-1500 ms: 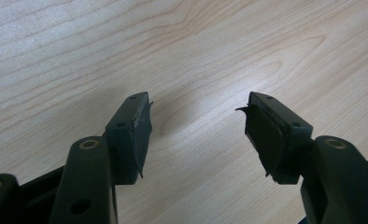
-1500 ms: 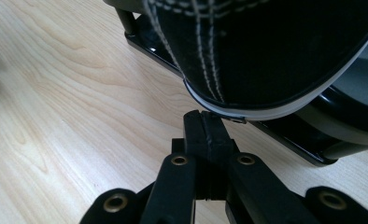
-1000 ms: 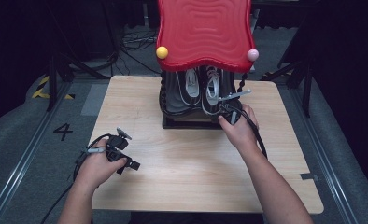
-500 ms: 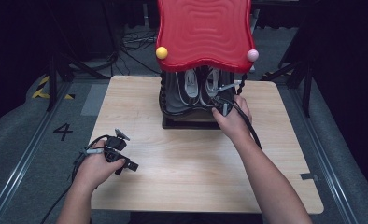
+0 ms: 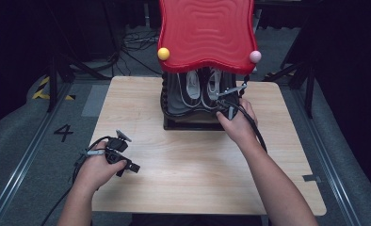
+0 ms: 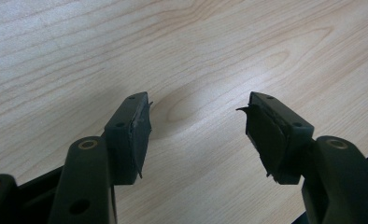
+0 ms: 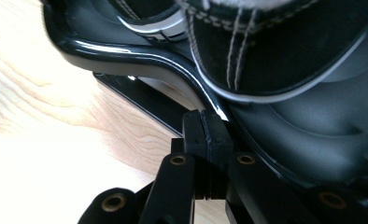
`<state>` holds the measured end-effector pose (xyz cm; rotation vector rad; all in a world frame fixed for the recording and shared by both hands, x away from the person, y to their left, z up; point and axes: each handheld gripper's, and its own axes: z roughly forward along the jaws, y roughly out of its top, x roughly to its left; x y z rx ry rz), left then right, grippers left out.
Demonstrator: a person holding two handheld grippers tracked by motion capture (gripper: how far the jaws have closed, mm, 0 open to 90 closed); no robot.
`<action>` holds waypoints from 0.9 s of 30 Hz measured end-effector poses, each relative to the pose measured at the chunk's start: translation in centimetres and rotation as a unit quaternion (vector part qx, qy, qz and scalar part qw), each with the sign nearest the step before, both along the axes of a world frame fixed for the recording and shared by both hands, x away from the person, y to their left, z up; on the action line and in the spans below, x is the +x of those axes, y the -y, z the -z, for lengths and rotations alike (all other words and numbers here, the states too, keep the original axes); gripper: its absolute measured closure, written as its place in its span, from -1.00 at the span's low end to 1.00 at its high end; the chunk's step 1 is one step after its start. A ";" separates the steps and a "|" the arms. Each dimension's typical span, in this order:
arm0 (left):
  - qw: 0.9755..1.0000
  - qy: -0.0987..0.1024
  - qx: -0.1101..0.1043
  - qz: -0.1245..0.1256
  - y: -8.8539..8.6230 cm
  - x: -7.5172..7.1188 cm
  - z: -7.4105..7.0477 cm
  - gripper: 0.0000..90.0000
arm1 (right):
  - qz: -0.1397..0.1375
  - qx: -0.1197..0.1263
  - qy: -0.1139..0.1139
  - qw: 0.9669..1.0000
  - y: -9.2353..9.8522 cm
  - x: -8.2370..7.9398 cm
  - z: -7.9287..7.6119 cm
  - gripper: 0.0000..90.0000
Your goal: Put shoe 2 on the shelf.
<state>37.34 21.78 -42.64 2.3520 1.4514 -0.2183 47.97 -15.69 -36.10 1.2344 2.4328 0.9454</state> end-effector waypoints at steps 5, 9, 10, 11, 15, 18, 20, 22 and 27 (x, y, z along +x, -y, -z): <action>1.000 0.001 -0.002 -0.003 0.0 -0.1 0.0 -0.10 | -0.010 0.007 0.007 1.000 1.0 -1.5 -1.0 0.96; 1.000 -0.001 0.000 -0.009 -0.3 -0.4 0.0 -0.10 | -0.016 0.017 0.015 1.000 2.2 -2.8 -1.8 0.94; 1.000 -0.002 0.000 -0.009 -0.3 -0.4 -0.1 -0.10 | -0.017 0.021 0.013 1.000 2.6 -3.2 -2.0 0.93; 1.000 0.000 -0.001 -0.008 -0.3 -0.4 -0.1 -0.10 | -0.018 0.024 0.013 0.999 2.9 -3.5 -2.1 0.93; 1.000 0.000 -0.001 -0.010 -0.3 -0.4 -0.1 -0.10 | -0.020 0.024 0.019 0.999 4.3 -4.8 -2.6 0.93; 1.000 0.000 -0.003 -0.007 -0.1 -0.3 -0.1 -0.10 | -0.019 0.026 0.018 0.999 5.3 -5.5 -2.8 0.92; 1.000 0.002 -0.005 -0.006 0.0 -0.2 -0.2 -0.10 | -0.015 0.026 0.016 0.999 6.1 -6.0 -2.9 0.92; 1.000 0.002 -0.005 -0.005 0.1 -0.1 -0.2 -0.10 | -0.011 0.025 0.013 1.000 6.7 -6.3 -2.9 0.92; 1.000 0.002 -0.005 -0.002 0.1 0.1 -0.2 -0.10 | -0.001 0.029 0.006 1.000 8.6 -7.1 -2.6 0.91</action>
